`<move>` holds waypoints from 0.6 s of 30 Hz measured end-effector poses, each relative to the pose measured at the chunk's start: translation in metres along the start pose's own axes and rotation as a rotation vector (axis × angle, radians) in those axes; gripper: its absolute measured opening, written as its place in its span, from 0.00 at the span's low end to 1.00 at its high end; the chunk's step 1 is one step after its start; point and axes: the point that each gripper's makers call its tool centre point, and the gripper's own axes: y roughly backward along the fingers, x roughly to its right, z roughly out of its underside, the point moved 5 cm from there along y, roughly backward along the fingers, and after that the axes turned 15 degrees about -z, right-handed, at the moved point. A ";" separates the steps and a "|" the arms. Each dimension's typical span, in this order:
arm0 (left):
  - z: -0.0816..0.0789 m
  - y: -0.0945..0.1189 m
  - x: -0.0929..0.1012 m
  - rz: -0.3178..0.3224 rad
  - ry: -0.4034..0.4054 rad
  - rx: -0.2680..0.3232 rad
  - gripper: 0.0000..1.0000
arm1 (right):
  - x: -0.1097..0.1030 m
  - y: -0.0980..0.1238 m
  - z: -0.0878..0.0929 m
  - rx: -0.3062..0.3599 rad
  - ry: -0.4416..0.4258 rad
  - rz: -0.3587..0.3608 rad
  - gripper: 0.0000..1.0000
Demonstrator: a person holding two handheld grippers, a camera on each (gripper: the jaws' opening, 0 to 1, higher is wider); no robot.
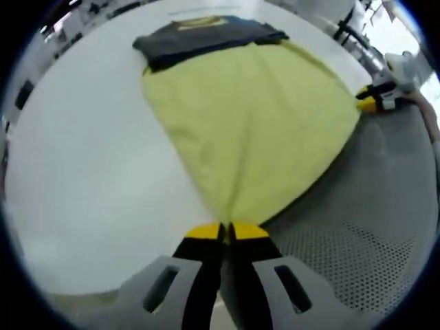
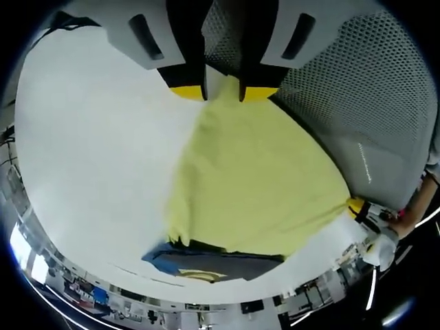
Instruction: Fold the garment on the visible template until the final outline fits inside the template.
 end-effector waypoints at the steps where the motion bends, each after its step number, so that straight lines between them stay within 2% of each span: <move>1: 0.000 0.000 0.000 0.002 -0.001 0.000 0.01 | 0.000 0.000 0.000 0.003 0.001 0.002 0.17; 5: 0.000 0.000 -0.001 0.007 -0.004 -0.003 0.01 | 0.001 0.000 0.000 -0.005 0.004 0.007 0.16; 11: -0.002 -0.001 0.000 0.008 -0.024 -0.018 0.01 | 0.001 -0.001 -0.002 -0.059 0.063 0.022 0.13; 18: -0.002 -0.001 0.000 0.009 -0.024 -0.041 0.01 | -0.002 -0.005 -0.006 -0.114 0.084 -0.009 0.06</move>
